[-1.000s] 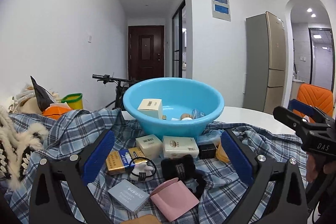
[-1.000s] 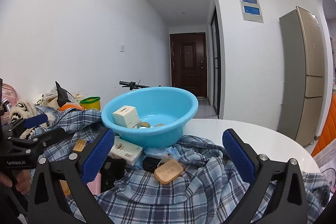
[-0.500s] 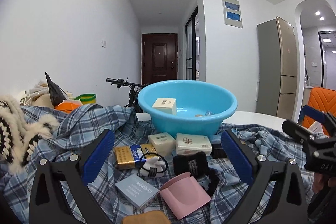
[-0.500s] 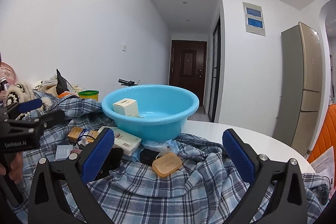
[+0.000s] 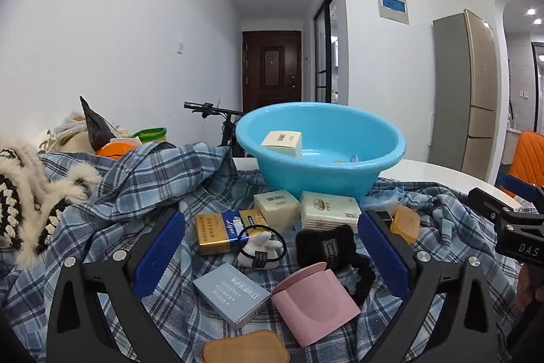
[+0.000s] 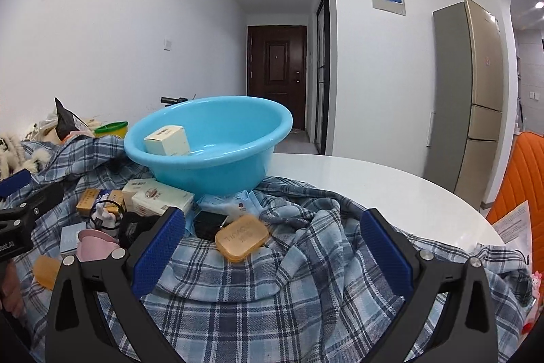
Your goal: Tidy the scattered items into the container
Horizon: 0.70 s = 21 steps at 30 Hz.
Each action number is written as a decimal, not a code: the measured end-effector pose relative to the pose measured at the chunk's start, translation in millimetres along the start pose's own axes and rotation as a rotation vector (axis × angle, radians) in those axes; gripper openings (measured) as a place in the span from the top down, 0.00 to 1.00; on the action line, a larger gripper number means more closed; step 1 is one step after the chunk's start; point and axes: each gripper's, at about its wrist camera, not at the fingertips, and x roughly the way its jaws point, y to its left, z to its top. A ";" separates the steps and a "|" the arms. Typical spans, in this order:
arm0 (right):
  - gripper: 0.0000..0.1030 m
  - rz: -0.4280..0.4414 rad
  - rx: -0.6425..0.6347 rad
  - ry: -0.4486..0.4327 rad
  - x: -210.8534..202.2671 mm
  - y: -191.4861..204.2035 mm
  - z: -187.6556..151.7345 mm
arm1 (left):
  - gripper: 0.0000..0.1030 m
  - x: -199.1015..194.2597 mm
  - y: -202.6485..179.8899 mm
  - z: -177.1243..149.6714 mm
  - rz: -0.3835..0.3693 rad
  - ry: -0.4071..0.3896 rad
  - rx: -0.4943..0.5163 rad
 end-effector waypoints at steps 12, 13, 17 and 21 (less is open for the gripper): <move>0.00 -0.039 0.028 0.001 -0.7 -3.8 0.1 | 0.00 -0.6 0.2 0.7 0.011 -0.004 -0.007; 0.00 -0.039 0.027 0.001 -0.5 -3.8 0.3 | 0.00 -0.4 0.2 0.8 0.011 -0.004 -0.007; 0.00 -0.039 0.028 0.001 -0.3 -3.8 0.2 | 0.00 -0.6 -0.1 1.0 0.011 -0.004 -0.007; 0.00 -0.039 0.028 0.001 -0.2 -3.8 0.1 | 0.00 -0.6 0.1 0.9 0.011 -0.004 -0.008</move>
